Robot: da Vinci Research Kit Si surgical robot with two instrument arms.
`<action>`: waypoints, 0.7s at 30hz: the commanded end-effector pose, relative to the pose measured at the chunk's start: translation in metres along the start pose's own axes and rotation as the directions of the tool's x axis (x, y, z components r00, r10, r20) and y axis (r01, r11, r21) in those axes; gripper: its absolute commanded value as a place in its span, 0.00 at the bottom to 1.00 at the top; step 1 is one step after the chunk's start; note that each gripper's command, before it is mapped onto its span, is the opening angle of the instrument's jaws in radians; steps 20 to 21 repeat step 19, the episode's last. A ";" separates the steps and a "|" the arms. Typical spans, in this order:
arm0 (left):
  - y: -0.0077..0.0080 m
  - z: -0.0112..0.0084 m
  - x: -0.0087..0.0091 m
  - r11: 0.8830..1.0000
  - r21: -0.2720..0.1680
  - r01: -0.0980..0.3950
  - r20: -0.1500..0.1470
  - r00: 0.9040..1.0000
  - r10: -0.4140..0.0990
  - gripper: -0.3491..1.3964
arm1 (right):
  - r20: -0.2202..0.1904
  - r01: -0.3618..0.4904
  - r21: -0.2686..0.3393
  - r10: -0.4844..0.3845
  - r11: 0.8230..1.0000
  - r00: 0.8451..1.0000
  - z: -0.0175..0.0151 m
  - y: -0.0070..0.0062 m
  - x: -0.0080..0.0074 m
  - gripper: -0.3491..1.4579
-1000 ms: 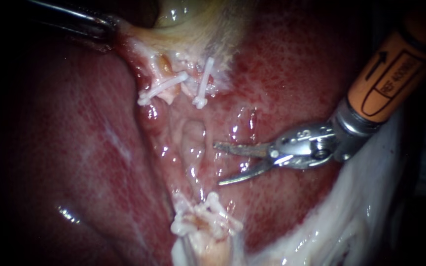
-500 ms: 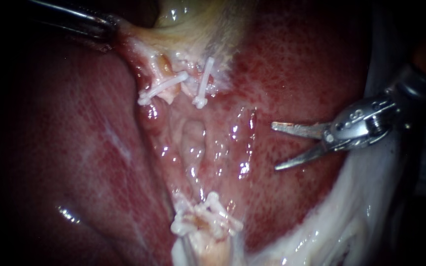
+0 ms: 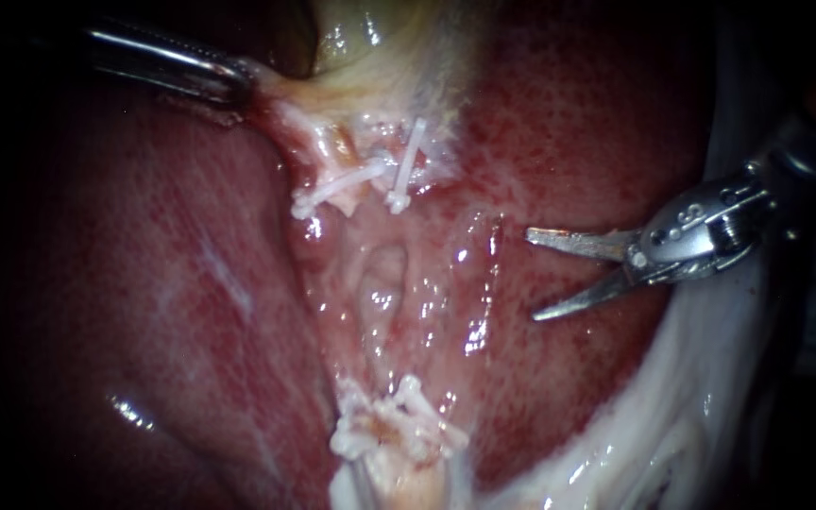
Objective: Go back from the cut right tube
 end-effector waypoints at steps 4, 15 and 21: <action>0.0002 0.0013 -0.0004 1.000 -0.010 -0.004 0.004 1.000 0.004 0.00 | 0.000 0.000 -0.001 0.000 1.000 1.000 0.0002 0.0000 0.0000 0.98; 0.0003 0.0022 -0.0007 1.000 -0.019 -0.003 0.010 1.000 0.003 0.00 | -0.001 0.000 0.001 0.000 1.000 1.000 0.0004 -0.0001 0.0000 0.99; 0.0003 0.0020 -0.0007 1.000 -0.020 -0.003 0.010 1.000 0.003 0.00 | -0.001 0.000 0.001 0.000 1.000 1.000 0.0003 -0.0002 0.0000 0.99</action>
